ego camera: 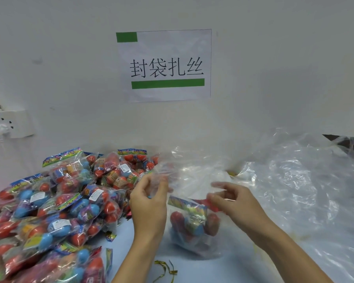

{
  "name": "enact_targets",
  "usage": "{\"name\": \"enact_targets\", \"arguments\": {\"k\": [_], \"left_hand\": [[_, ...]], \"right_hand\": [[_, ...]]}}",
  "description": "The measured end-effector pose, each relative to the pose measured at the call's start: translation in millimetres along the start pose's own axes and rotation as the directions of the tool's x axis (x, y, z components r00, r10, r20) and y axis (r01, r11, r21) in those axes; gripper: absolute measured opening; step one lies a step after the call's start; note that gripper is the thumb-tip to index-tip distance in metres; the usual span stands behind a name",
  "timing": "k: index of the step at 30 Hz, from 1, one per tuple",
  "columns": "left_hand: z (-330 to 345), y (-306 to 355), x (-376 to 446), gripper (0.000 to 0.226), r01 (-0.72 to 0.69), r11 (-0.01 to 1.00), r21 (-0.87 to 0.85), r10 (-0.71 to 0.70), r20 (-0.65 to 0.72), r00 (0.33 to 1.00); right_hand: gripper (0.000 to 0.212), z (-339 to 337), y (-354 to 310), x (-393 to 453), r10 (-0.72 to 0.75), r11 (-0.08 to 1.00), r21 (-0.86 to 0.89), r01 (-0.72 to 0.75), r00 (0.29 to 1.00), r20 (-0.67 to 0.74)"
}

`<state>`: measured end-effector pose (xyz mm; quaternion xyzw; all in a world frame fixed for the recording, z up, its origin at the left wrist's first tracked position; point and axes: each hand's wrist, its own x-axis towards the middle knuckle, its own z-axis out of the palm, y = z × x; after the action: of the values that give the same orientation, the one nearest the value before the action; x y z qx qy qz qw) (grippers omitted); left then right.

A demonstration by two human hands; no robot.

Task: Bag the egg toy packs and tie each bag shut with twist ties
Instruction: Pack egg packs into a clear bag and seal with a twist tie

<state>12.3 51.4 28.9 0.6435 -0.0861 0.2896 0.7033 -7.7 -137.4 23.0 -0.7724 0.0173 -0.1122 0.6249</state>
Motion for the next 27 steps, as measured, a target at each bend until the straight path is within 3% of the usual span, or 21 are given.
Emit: {"name": "enact_targets", "arguments": {"k": [3,7,14,18,21,24,27], "left_hand": [[0,1,-1,0.023,-0.069,0.997,0.043,0.072,-0.066,0.995],[1,4,-4,0.027,-0.148,0.987,0.064,0.155,-0.118,0.981],[-3,-1,0,0.046,0.009,0.997,0.074,-0.017,0.106,0.994],[-2,-5,1,0.069,0.165,0.986,0.034,-0.168,0.259,0.951],[0,-1,-2,0.055,0.111,0.993,0.038,-0.116,0.247,0.962],[0,3,-2,0.009,-0.034,0.999,0.029,0.029,0.179,0.983],[0,5,-2,0.022,-0.1,0.995,0.013,0.099,0.079,0.992]], "right_hand": [[0.009,-2,-1,0,-0.044,0.999,-0.035,0.042,0.997,-0.066],[0.01,-2,-2,1,-0.044,0.999,-0.035,0.041,0.994,-0.104],[0.016,-6,3,4,-0.051,0.998,-0.048,0.039,0.963,-0.266],[0.026,-11,3,3,-0.003,0.999,-0.051,-0.007,0.983,-0.184],[0.028,-10,2,2,-0.005,0.997,-0.075,-0.001,0.997,-0.076],[0.026,-7,1,0,-0.038,0.993,-0.108,0.035,0.999,-0.018],[0.021,-5,-2,-2,-0.043,0.994,-0.097,0.045,0.999,0.03]]}}
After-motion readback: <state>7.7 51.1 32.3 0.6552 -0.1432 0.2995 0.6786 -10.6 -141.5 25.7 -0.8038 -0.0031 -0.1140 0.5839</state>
